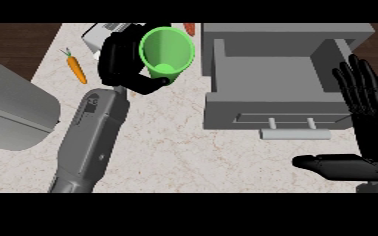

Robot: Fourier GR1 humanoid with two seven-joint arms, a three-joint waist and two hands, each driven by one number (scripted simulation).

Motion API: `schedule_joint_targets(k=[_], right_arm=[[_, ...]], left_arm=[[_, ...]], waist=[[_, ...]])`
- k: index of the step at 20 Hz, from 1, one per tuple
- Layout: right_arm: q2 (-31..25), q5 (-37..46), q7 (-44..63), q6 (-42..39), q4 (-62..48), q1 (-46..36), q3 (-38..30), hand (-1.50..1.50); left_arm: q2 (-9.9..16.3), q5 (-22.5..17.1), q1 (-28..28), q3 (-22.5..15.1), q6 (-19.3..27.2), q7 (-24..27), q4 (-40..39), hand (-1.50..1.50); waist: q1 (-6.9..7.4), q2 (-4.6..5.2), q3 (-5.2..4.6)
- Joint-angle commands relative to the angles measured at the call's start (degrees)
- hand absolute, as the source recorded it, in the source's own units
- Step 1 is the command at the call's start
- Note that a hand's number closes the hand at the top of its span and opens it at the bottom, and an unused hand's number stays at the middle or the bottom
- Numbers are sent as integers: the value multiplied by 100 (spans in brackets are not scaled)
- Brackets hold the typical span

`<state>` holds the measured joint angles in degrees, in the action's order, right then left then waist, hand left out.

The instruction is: Pick up the cup, place it into the drawer and close the drawer

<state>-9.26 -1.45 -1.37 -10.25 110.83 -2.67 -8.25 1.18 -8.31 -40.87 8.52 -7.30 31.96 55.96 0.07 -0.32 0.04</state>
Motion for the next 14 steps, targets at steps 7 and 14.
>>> schedule_joint_targets(k=[7, 14], right_arm=[[-164, -168, 339, -50, 42, -265, -184, -150], [-70, -262, 155, -89, -83, -225, -233, -150]], left_arm=[[-116, -122, -1168, -1097, 1443, -1530, 450, 150], [-117, -656, -2037, -1369, 1973, -1605, -719, 150]], waist=[[-58, 24, -4], [-108, 40, -3]])
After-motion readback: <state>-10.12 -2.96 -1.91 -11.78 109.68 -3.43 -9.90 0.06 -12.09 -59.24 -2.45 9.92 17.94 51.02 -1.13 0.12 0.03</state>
